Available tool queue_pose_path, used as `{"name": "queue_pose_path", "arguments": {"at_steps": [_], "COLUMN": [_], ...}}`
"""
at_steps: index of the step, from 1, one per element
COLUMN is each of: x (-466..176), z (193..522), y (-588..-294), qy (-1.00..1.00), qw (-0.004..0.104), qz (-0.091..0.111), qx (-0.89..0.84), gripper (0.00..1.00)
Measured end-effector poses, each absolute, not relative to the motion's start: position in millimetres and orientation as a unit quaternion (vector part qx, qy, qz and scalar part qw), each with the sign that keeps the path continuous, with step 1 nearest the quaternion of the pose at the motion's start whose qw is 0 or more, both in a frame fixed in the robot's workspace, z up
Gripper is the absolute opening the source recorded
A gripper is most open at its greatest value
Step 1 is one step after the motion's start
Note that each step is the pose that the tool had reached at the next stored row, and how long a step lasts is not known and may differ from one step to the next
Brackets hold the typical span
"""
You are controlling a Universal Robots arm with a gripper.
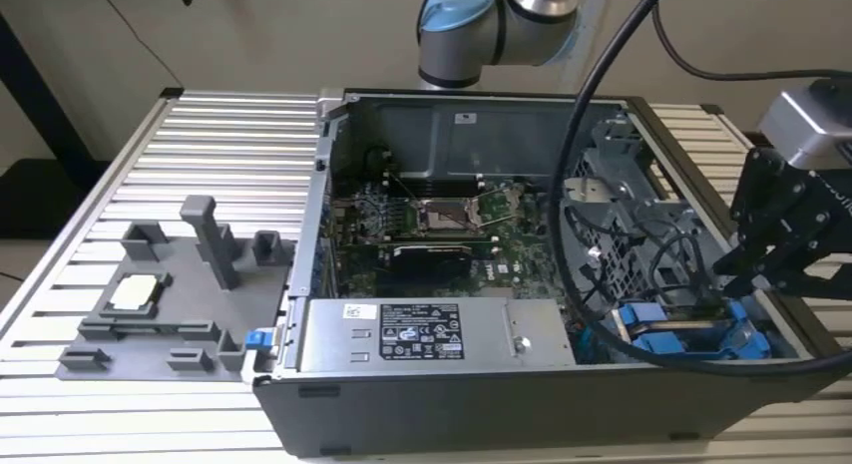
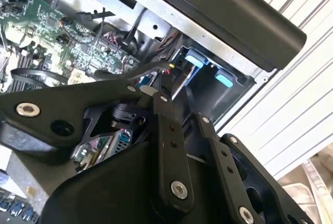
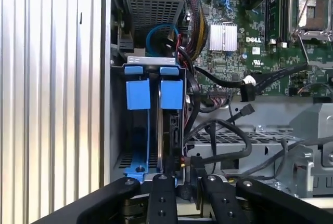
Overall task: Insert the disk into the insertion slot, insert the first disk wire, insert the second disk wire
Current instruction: 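Insert the first disk wire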
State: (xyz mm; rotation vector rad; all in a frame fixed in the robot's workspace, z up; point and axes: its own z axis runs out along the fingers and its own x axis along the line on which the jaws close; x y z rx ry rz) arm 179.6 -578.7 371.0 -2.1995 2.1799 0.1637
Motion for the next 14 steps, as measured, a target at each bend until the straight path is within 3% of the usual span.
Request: {"name": "queue_pose_path", "arguments": {"at_steps": [14], "x": [179.6], "z": [386.1], "y": [-573.1], "qy": [0.703], "qw": [0.02], "qz": [0.053], "qx": [-0.709], "gripper": [0.27]}}
